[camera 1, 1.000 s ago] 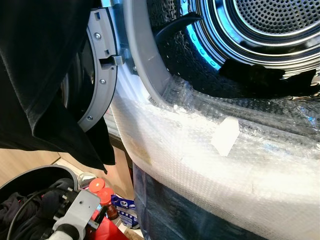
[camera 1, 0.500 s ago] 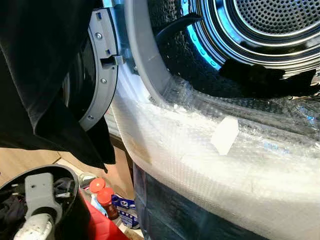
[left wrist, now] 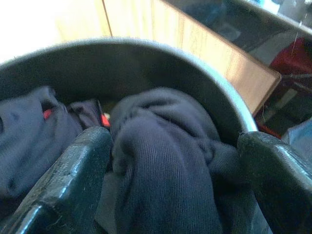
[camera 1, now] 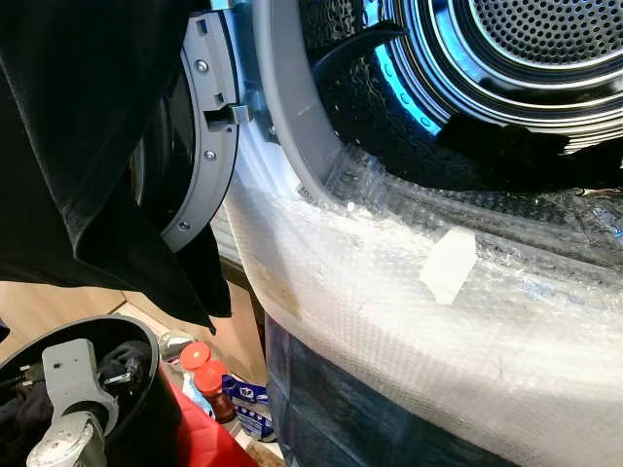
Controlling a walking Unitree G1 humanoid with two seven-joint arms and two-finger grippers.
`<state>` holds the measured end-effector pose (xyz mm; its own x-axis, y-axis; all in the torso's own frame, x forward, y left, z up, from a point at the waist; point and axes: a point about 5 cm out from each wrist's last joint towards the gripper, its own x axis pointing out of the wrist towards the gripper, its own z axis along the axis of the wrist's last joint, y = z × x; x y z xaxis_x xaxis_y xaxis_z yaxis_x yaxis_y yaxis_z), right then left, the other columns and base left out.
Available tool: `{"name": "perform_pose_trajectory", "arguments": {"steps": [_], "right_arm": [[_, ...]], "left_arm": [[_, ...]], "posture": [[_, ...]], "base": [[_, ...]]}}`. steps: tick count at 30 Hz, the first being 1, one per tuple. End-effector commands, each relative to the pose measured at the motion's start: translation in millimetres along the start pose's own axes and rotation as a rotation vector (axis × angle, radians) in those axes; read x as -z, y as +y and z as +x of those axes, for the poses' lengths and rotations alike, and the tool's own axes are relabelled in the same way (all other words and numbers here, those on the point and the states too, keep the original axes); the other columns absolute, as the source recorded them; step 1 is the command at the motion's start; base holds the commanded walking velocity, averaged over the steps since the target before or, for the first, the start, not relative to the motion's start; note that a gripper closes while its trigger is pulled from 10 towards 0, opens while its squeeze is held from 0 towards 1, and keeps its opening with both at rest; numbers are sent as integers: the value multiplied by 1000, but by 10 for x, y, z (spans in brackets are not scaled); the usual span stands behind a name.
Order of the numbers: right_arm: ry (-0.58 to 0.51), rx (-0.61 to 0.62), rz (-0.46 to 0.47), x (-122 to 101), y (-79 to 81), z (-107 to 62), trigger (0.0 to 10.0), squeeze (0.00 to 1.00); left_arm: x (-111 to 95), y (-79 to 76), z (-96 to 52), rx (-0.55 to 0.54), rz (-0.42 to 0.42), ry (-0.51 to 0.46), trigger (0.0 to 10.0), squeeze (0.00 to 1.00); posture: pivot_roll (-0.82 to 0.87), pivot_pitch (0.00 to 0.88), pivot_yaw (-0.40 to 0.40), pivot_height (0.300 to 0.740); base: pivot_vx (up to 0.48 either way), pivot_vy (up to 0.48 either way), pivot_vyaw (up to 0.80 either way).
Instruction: Clothes washing
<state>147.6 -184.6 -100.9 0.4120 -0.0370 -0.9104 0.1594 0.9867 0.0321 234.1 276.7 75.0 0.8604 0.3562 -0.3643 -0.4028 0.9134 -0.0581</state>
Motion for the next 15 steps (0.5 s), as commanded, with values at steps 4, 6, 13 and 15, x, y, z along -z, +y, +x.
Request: {"name": "perform_pose_trajectory", "arguments": {"steps": [4,6,13,15], "right_arm": [[4,-11,13,20,34,1,10000,0],[5,-12,10,25,38,1,10000,0],[5,-20,7,29,58,2,10000,0],[4,-22,14,27,65,3,10000,0]], "left_arm": [[141,71,-19,-16,12,66,10000,0],[156,81,-22,-21,13,75,10000,0],[168,81,11,-27,17,79,10000,0],[178,66,25,-28,15,80,10000,0]], "posture": [[29,24,90,740],[28,24,93,740],[27,30,93,740],[27,37,92,740]], "base": [[0,0,0],[0,0,0],[0,0,0],[0,0,0]]}}
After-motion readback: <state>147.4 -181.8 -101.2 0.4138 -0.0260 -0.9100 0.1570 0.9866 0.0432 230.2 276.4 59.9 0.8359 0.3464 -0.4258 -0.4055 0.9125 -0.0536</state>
